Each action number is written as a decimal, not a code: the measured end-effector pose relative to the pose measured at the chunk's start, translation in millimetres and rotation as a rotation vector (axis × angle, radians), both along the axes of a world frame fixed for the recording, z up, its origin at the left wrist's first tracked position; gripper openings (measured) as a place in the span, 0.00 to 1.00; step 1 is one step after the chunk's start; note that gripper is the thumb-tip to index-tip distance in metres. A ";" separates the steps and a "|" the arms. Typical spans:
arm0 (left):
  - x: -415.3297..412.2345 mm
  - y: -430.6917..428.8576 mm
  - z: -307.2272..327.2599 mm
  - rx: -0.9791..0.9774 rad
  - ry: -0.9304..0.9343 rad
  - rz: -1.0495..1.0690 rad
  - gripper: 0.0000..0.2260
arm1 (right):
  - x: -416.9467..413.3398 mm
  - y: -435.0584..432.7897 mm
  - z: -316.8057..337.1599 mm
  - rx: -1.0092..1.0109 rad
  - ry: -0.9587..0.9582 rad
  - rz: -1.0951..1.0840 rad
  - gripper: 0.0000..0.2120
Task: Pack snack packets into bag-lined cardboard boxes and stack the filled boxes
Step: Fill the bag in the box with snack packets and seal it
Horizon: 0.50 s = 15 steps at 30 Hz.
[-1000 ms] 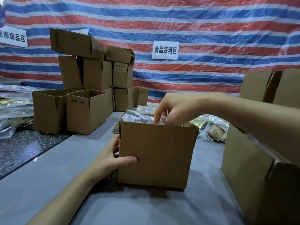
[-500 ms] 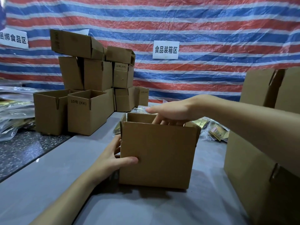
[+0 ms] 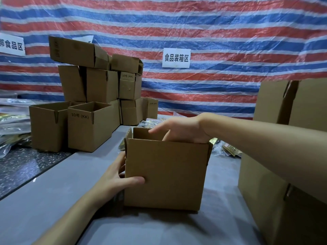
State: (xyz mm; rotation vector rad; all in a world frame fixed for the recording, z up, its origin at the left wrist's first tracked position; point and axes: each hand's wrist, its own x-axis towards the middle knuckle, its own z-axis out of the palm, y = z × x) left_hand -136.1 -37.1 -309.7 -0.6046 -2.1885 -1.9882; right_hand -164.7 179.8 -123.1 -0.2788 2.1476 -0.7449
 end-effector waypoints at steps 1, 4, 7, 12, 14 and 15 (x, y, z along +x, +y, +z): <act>0.1 0.1 -0.2 0.006 -0.003 -0.005 0.39 | -0.6 2.1 3.8 0.019 -0.021 0.021 0.33; -0.1 -0.2 -0.9 0.017 -0.010 -0.007 0.38 | 6.0 4.2 7.0 0.102 0.091 0.052 0.32; 0.2 -0.1 -1.0 0.022 -0.019 0.006 0.41 | 11.7 6.5 0.0 0.137 0.236 0.027 0.25; 1.5 1.0 0.6 0.020 -0.019 0.026 0.46 | 22.6 13.8 5.1 0.095 0.315 0.134 0.32; 1.2 1.3 0.5 0.018 -0.022 0.033 0.46 | 28.3 21.9 13.5 0.108 0.513 0.214 0.22; 1.5 0.9 0.0 0.016 -0.023 0.034 0.45 | 30.6 28.3 17.8 0.157 0.589 0.269 0.18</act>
